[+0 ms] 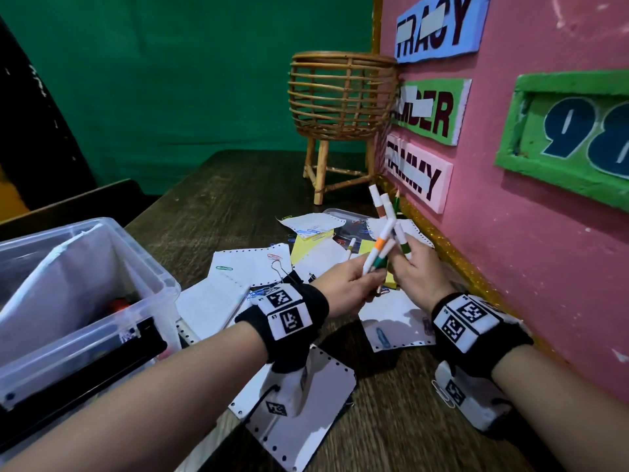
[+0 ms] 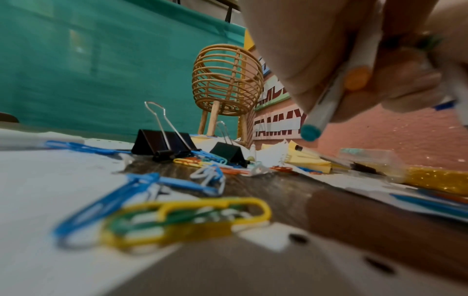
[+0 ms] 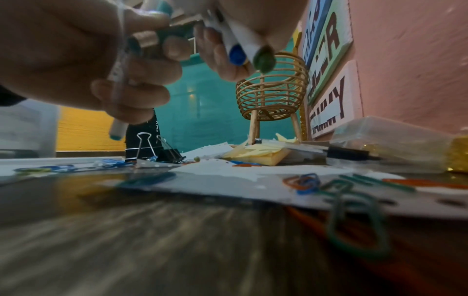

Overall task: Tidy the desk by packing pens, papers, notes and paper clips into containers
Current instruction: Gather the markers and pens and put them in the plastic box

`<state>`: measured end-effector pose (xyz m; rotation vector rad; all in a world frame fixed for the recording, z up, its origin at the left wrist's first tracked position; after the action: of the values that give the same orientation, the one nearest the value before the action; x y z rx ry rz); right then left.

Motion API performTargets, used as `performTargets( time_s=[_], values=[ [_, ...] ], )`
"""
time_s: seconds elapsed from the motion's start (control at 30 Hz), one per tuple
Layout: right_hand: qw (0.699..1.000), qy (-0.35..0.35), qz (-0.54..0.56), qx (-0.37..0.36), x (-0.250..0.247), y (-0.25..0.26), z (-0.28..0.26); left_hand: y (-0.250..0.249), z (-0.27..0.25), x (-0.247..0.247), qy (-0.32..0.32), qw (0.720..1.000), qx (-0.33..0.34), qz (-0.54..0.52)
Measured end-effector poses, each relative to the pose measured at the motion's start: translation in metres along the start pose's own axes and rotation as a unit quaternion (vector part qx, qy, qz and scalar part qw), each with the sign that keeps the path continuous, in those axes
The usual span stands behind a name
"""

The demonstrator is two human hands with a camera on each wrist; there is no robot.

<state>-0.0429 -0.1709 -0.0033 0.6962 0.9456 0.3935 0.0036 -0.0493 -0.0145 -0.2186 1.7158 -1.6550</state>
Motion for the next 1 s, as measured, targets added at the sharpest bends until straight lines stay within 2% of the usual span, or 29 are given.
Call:
performTargets(
  time_s=[0.1, 0.2, 0.27, 0.37, 0.47, 0.6, 0.77, 1.0],
  values=[
    [1.000, -0.001, -0.002, 0.008, 0.000, 0.000, -0.001, -0.003, -0.001, 0.001, -0.001, 0.999, 0.009, 0.034],
    [0.999, -0.004, -0.047, 0.023, -0.001, 0.001, -0.001, -0.008, 0.001, 0.000, -0.104, 0.988, 0.046, 0.108],
    [0.997, 0.003, -0.068, 0.023, 0.000, 0.002, -0.001, -0.013, 0.000, 0.001, -0.161, 0.979, 0.069, 0.105],
    [0.999, 0.015, -0.050, 0.013, 0.002, 0.003, -0.002, -0.017, 0.000, 0.001, -0.222, 0.969, 0.086, 0.061],
    [1.000, 0.020, -0.018, -0.005, 0.005, 0.007, -0.005, -0.016, 0.001, -0.003, -0.258, 0.961, 0.082, 0.063],
    [0.999, 0.021, 0.022, -0.040, 0.007, 0.011, -0.008, -0.015, 0.001, -0.003, -0.257, 0.961, 0.070, 0.078],
    [0.993, 0.073, 0.079, -0.038, 0.014, 0.014, -0.010, -0.012, 0.001, -0.004, -0.227, 0.967, 0.079, 0.079],
    [0.990, 0.084, 0.104, -0.033, 0.019, 0.017, -0.012, -0.008, 0.005, -0.003, -0.190, 0.979, 0.079, 0.012]
  ],
)
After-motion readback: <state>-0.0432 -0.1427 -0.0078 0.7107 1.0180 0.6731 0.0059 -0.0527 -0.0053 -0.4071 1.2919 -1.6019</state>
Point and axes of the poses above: each hand's wrist, its own z-axis towards the middle knuckle, its own x-axis out of the palm, y = z × x, the point moved 2 cm from there along z, towards the middle knuckle, and after that the axes turned 5 degrees about -z, right-handed, at the moved point
